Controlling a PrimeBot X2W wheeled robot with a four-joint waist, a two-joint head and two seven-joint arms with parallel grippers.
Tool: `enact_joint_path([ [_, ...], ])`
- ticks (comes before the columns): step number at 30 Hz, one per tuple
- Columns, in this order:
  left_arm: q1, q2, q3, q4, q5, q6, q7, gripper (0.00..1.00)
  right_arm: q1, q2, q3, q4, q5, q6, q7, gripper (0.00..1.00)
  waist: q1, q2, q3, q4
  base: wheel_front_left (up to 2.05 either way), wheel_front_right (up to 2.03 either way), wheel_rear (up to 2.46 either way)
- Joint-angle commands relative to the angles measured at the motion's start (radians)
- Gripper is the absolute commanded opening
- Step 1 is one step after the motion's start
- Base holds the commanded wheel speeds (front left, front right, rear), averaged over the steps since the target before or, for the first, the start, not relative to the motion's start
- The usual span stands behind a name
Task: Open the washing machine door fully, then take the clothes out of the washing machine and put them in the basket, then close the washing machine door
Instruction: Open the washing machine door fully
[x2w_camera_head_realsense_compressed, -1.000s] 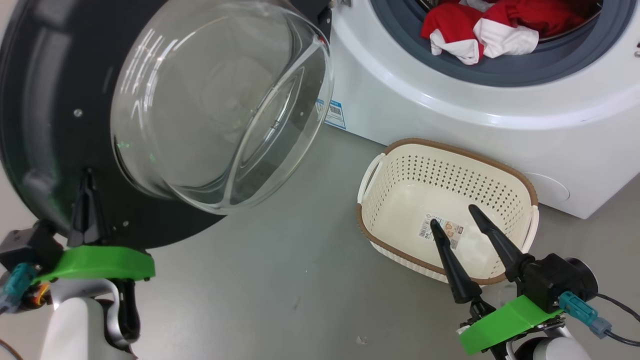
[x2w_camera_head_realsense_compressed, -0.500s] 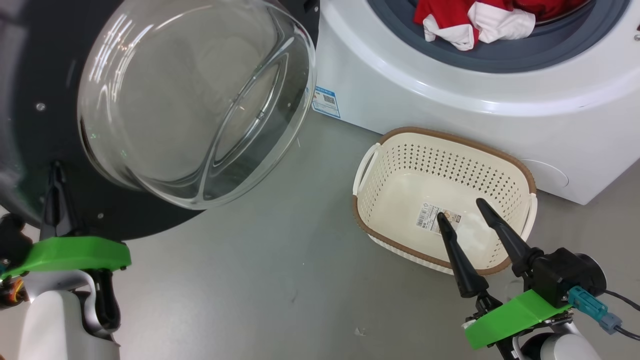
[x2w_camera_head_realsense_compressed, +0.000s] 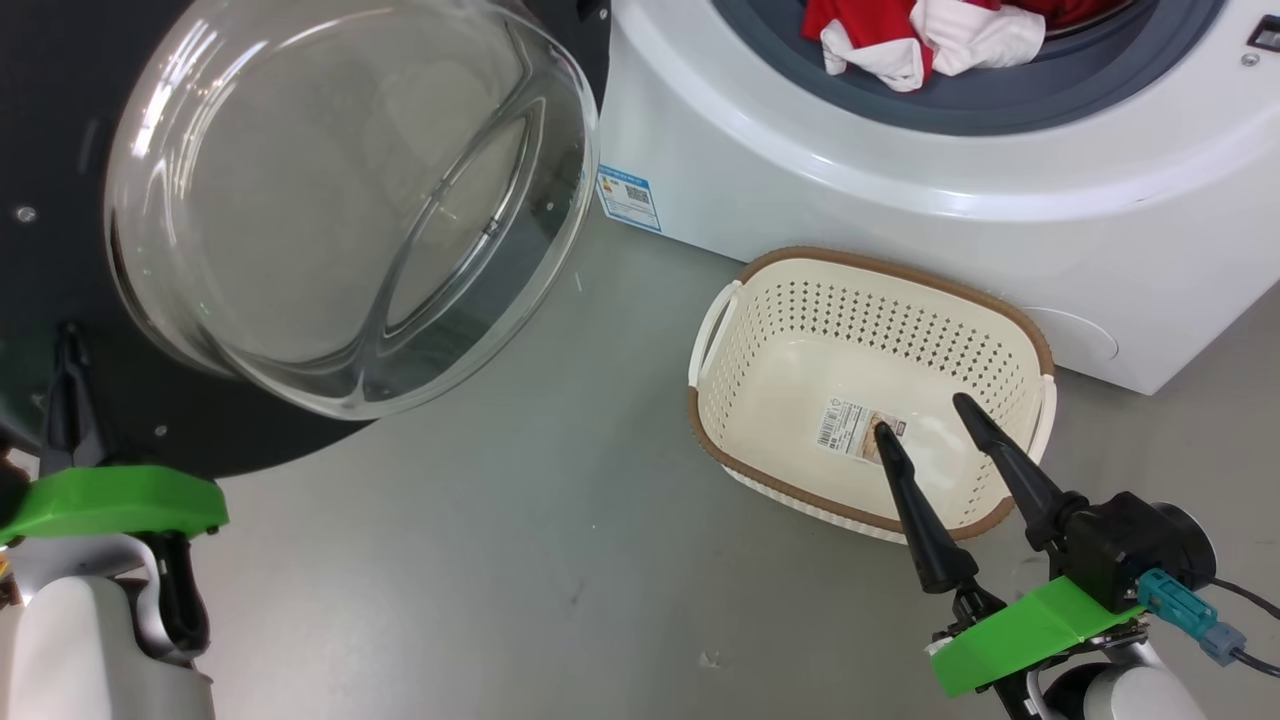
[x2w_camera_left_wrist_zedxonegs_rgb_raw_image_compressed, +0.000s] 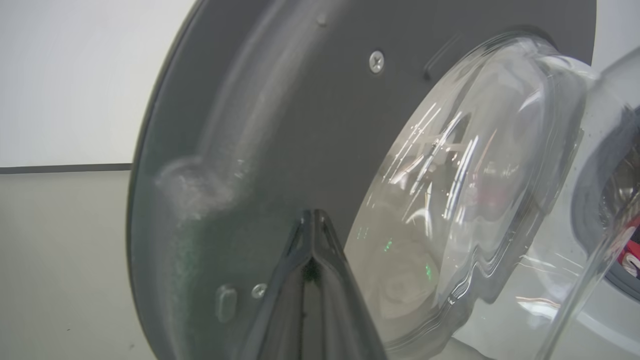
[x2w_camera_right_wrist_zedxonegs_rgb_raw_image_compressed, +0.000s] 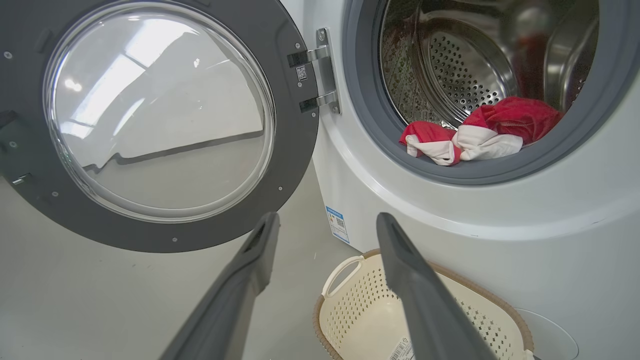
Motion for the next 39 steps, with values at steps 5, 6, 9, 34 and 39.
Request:
enact_joint_path([
  [5, -0.001, 0.043, 0.049, -0.012, 0.018, -0.006, -0.004, 0.00, -0.021, 0.004, 0.023, -0.025, -0.003, 0.006, -0.001, 1.00, 0.0000, -0.0001, -0.008, -0.005, 0.00, 0.00, 0.00],
  [6, 0.001, 0.043, 0.047, -0.015, 0.019, -0.007, -0.004, 0.00, -0.021, 0.004, 0.023, -0.023, -0.001, 0.006, -0.003, 1.00, 0.0000, -0.0001, -0.010, -0.005, 0.00, 0.00, 0.00],
  [9, 0.011, 0.043, 0.042, -0.032, 0.015, -0.010, -0.004, 0.00, -0.021, 0.005, 0.025, -0.018, 0.003, 0.006, -0.007, 1.00, 0.0000, -0.0001, -0.014, -0.007, 0.00, 0.00, 0.00],
  [34, 0.202, 0.043, -0.201, -0.520, -0.109, 0.015, -0.004, 1.00, -0.054, 0.006, -0.053, 0.051, 0.021, 0.006, -0.096, 1.00, 0.0000, -0.0001, -0.060, -0.138, 0.00, 0.00, 0.00],
  [39, 0.232, 0.043, -0.253, -0.578, -0.141, 0.007, -0.004, 1.00, -0.067, 0.007, -0.070, 0.063, 0.027, 0.006, -0.118, 1.00, 0.0000, -0.0001, -0.067, -0.182, 0.00, 0.00, 0.00],
])
